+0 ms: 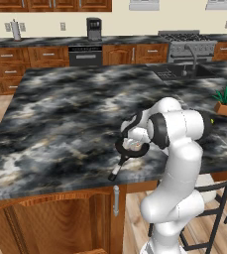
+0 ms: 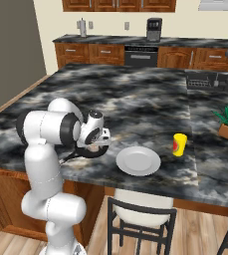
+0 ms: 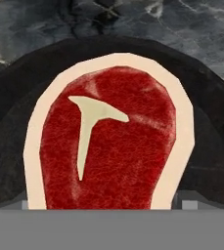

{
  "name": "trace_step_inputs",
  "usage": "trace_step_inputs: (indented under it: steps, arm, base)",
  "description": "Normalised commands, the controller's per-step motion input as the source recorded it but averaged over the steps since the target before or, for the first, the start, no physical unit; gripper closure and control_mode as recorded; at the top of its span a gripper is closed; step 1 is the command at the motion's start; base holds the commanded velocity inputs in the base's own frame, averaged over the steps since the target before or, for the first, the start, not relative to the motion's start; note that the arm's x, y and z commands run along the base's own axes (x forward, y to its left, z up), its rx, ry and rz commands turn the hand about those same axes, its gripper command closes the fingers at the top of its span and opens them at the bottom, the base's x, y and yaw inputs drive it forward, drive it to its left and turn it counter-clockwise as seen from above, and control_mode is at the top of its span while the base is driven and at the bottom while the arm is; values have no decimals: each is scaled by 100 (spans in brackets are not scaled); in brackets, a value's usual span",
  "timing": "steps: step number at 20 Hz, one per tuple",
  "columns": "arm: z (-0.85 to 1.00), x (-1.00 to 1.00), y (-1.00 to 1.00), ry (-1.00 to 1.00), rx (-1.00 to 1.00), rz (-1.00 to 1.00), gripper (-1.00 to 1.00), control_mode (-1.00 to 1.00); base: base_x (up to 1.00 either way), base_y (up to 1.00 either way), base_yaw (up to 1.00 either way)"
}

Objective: Pick up the pan with the steak in it and place it on the dining table. Then place the steak on the plate.

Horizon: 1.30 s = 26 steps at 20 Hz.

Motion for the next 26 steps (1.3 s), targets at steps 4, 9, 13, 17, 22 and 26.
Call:
trace_step_inputs:
  steps: [4, 9, 13, 17, 22, 26]
  arm:
    - [-10, 0, 1, 2, -2, 0, 100, -100]
    - [32, -2, -10, -3, 4, 0, 100, -100]
    - [67, -12, -18, -3, 3, -1, 100, -100]
    - [62, -35, -39, 0, 0, -5, 100, -100]
    - [47, -50, -53, 1, -4, -8, 100, -100]
    - [20, -42, -66, 7, -9, -10, 100, -100]
  base:
    - [0, 0, 0]
    - [0, 0, 0]
    - [0, 0, 0]
    - [0, 0, 0]
    - [0, 0, 0]
    - [0, 0, 0]
